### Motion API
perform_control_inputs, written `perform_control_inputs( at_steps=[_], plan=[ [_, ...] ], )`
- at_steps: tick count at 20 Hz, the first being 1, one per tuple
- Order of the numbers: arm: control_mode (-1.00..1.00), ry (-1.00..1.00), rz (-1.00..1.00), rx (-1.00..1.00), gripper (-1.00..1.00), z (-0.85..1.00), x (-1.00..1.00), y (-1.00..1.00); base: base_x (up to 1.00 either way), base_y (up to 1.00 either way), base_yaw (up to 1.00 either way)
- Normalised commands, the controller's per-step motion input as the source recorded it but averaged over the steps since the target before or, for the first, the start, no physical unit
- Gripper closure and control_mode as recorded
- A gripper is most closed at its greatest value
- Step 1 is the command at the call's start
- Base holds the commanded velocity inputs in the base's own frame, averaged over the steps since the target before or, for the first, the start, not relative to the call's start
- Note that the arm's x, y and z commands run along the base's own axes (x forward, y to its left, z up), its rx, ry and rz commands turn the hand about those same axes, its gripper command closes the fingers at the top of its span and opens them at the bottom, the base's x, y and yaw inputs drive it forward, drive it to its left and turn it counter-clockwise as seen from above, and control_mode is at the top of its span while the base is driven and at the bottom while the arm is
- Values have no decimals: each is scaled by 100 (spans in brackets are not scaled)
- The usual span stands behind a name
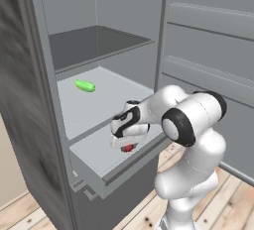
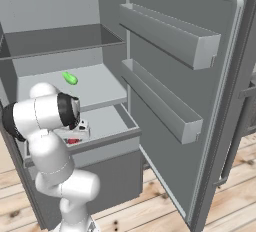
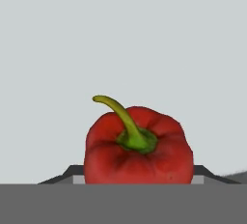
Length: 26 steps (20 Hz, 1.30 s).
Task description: Place the bell pepper and potato inside the fridge drawer. Close the drawer after placing the vegetables.
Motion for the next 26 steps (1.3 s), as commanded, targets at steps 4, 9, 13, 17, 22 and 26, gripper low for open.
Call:
perform_control_inputs(
  at_steps=[4, 9, 13, 17, 22, 26],
  plan=[
    [-100, 0, 16, 1, 100, -48, -32, -6, 0, 0, 0],
    [-100, 2, 10, 0, 100, -33, -41, -13, 0, 0, 0],
    [-100, 4, 7, 0, 100, -10, -42, -26, 0, 0, 0],
    [-100, 2, 3, 0, 100, 0, -22, -24, 0, 0, 0],
    [-100, -3, 0, 3, 100, 7, 39, 2, 0, 0, 0],
    [-100, 0, 0, 0, 100, -11, 48, 5, 0, 0, 0]
  ],
)
